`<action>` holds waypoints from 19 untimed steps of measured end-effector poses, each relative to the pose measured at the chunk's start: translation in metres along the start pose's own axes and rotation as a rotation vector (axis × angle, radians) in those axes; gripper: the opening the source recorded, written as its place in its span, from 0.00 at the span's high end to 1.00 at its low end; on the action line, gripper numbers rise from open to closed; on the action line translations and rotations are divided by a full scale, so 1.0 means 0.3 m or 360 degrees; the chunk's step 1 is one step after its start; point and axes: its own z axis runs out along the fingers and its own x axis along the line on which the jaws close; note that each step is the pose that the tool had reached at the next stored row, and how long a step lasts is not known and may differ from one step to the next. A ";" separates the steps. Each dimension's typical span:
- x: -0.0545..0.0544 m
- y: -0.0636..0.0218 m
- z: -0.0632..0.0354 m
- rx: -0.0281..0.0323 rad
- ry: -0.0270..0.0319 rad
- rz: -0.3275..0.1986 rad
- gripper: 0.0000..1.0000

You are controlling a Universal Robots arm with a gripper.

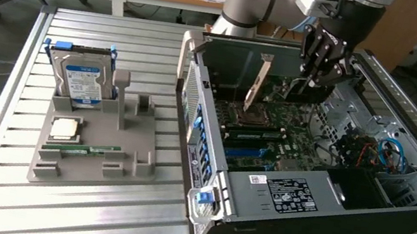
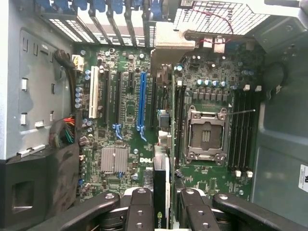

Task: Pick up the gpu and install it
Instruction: 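Insert the gpu into the slot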

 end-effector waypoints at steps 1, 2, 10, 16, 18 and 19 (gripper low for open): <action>0.006 0.000 0.000 -0.00002 0.00004 0.0000 0.74; 0.012 0.000 0.001 -0.00001 0.00003 0.0000 0.74; 0.038 0.003 0.004 -0.00002 0.00007 0.0000 0.74; 0.038 0.005 0.032 0.00004 0.00003 0.0000 0.74; 0.038 0.008 0.044 0.00010 0.00004 0.0000 0.74; 0.038 0.009 0.049 0.00010 0.00005 0.0000 0.74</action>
